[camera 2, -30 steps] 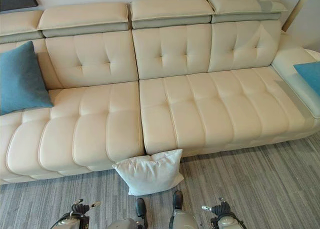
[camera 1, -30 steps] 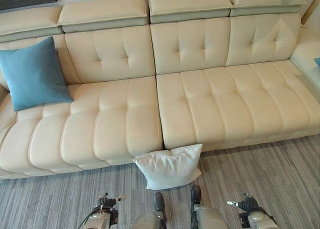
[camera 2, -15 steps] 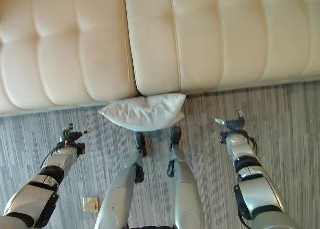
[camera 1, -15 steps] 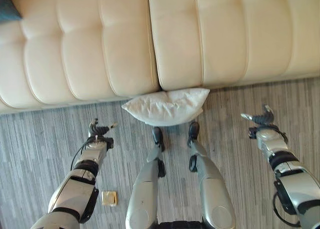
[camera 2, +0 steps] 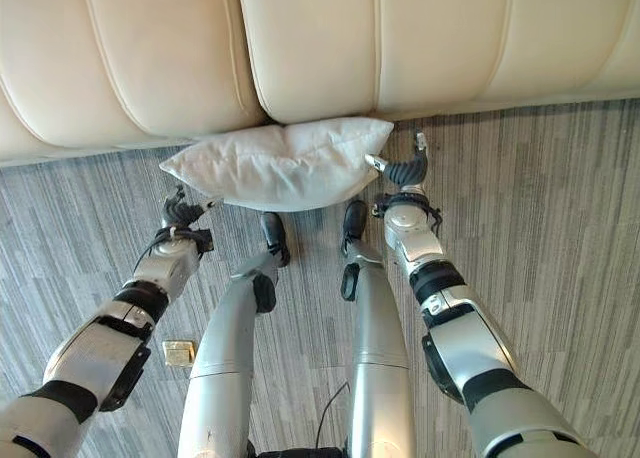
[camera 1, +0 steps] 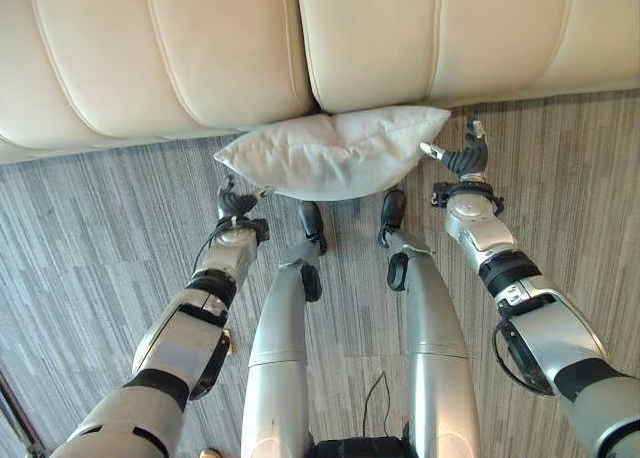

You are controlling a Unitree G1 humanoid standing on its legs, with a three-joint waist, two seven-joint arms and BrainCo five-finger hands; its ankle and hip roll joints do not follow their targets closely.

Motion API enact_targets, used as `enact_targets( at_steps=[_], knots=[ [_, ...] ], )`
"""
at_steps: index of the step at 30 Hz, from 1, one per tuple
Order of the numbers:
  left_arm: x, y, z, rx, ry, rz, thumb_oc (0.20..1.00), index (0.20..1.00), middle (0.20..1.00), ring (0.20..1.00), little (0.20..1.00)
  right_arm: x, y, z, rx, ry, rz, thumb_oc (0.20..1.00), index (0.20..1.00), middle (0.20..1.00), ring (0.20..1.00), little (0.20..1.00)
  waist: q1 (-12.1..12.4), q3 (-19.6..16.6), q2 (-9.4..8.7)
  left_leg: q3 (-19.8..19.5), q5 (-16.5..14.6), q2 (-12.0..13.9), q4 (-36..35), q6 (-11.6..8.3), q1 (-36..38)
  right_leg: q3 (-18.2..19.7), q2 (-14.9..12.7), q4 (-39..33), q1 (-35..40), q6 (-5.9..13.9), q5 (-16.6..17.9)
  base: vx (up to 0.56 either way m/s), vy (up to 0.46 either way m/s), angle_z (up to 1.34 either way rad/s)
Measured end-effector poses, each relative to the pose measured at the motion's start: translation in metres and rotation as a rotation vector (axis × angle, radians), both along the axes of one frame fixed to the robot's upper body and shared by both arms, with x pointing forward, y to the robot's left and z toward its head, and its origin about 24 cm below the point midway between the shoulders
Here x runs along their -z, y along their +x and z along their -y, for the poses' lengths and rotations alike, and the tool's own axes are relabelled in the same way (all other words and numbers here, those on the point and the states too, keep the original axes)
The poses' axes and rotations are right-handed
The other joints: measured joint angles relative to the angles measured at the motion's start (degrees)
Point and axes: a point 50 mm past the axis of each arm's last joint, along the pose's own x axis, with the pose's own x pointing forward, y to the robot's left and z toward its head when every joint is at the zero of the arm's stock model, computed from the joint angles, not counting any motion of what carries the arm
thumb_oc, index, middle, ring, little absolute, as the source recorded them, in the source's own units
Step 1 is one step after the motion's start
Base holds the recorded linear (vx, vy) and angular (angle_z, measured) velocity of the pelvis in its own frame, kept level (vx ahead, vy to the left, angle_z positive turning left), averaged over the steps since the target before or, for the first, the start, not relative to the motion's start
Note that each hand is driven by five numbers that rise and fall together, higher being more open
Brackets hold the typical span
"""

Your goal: Pick up all the scattered cushions and arrange them neatly on the sofa.

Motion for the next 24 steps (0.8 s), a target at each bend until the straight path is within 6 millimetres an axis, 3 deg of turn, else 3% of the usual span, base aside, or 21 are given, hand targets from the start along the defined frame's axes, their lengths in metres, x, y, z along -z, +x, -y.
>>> enact_targets(
  at_steps=[3, 7, 8, 9, 10, 19, 24],
  knots=[
    [-0.039, 0.010, 0.014, 0.014, 0.035, 0.111, 1.000, 1.000, 1.000, 1.000, 1.000, -0.018, -0.001, -0.028, -0.108, 0.104, 0.085, 1.000, 1.000, 1.000, 1.000, 1.000, -0.7, 0.0, -0.50, -0.4, -0.8, 0.1, 4.0, 0.66, -6.0, 0.9, 0.0, 3.2, -5.7, -0.04, -0.5, 0.04, 0.002, 0.00],
    [-0.062, 0.013, 0.021, 0.021, 0.075, 0.185, 1.000, 1.000, 1.000, 1.000, 1.000, -0.022, -0.005, -0.058, -0.272, 0.281, 0.112, 1.000, 1.000, 1.000, 1.000, 1.000, -0.7, -0.1, -1.27, -1.1, -1.2, -0.2, 8.5, 0.70, -11.4, 1.9, 0.1, 7.2, -11.1, 0.02, -0.6, 0.05, 0.016, 0.00],
    [-0.069, 0.013, 0.023, 0.030, 0.070, 0.213, 0.940, 0.940, 0.940, 0.940, 0.940, -0.029, -0.004, -0.059, -0.306, 0.292, 0.129, 1.000, 1.000, 1.000, 1.000, 1.000, -0.7, -0.1, -1.30, -1.0, -1.3, -0.3, 9.7, 0.82, -12.9, 2.4, 0.0, 8.5, -12.8, 0.10, -0.7, 0.00, 0.000, 0.00],
    [-0.076, 0.014, 0.023, 0.034, 0.067, 0.243, 0.407, 0.407, 0.407, 0.407, 0.407, -0.035, -0.004, -0.058, -0.328, 0.293, 0.147, 0.438, 0.438, 0.438, 0.438, 0.438, -0.6, -0.1, -1.30, -1.0, -1.3, -0.3, 10.3, 0.83, -14.2, 2.5, 0.0, 8.9, -14.1, 0.11, -0.7, 0.00, 0.000, 0.00],
    [-0.081, 0.014, 0.024, 0.039, 0.049, 0.263, 0.200, 0.200, 0.200, 0.200, 0.200, -0.042, -0.003, -0.057, -0.345, 0.299, 0.164, 0.200, 0.200, 0.200, 0.200, 0.200, -0.6, -0.1, -1.31, -1.0, -1.3, -0.4, 10.3, 0.84, -15.2, 2.5, 0.0, 8.8, -15.0, 0.11, -0.7, 0.00, 0.000, 0.00],
    [-0.068, 0.013, 0.048, 0.125, -0.328, 0.266, 0.200, 0.200, 0.200, 0.200, 0.200, -0.035, 0.005, -0.036, -0.330, 0.352, 0.106, 0.200, 0.200, 0.200, 0.200, 0.200, -0.4, -0.5, -1.99, -1.3, -1.3, -1.8, 7.9, 0.85, -13.9, 3.6, 0.1, 6.7, -13.9, 0.67, -0.9, 0.00, 0.000, 0.00],
    [-0.029, 0.004, 0.051, 0.131, -0.375, 0.176, 0.200, 0.200, 0.200, 0.200, 0.200, -0.009, 0.000, -0.038, -0.328, 0.406, 0.053, 0.200, 0.200, 0.200, 0.200, 0.200, -0.6, -1.4, -2.60, -0.8, 1.1, -2.5, -2.7, 0.56, -2.7, 3.1, 0.3, -3.1, -2.9, 2.29, 1.4, -0.07, 0.006, -0.01]
  ],
)
